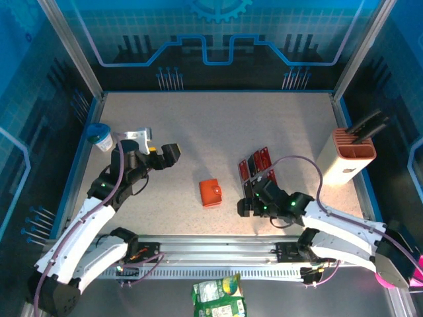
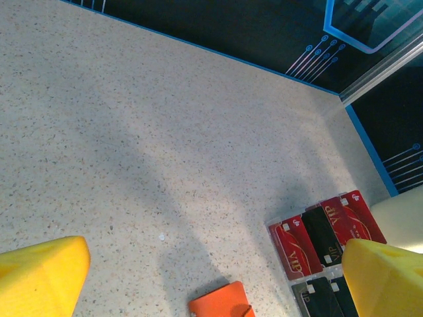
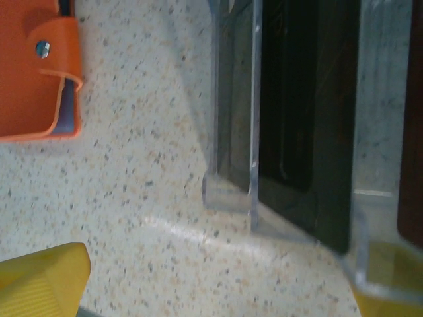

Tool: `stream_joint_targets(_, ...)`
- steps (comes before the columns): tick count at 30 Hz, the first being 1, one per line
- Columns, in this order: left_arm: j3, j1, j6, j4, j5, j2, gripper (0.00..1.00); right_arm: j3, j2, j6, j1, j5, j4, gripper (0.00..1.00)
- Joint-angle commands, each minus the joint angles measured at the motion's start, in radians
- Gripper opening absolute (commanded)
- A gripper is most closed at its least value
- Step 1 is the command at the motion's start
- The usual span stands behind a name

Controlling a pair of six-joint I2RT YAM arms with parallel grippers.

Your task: Put the credit cards into the card holder

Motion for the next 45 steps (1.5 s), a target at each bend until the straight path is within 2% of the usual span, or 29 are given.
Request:
stream_joint_targets(1,-0.014,-0.008,0.001,-0.016,-0.010,-0.007,0.99,0.036,0.058,-0.053,-0.051,-0.003,0.103,1.00)
stream_joint_targets(10,-0.022,-0.011,0.004,-0.025,-0.020,-0.019,0.99,0.136,0.243,-0.150,-0.162,-0.069,0.239,1.00)
stream_joint_targets(22,-0.045,-0.016,-0.002,-0.044,-0.033,-0.053,0.99,0.338,0.499,-0.271,-0.316,-0.132,0.297,1.00)
stream_joint_targets(27,-0.055,-0.017,-0.002,-0.056,-0.043,-0.067,0.99,0.386,0.569,-0.319,-0.345,-0.182,0.312,1.00)
stream_joint_targets(33,-0.073,-0.017,0.002,-0.063,-0.058,-0.087,0.99,0.396,0.463,-0.355,-0.333,-0.241,0.231,1.00)
stream_joint_targets(40,-0.113,-0.017,-0.035,-0.039,-0.049,-0.083,0.99,0.316,0.284,-0.339,-0.295,-0.298,0.179,0.99)
stream_joint_targets(45,-0.141,-0.020,-0.085,-0.025,-0.025,-0.068,0.99,0.245,0.257,-0.268,-0.188,-0.329,0.242,0.93)
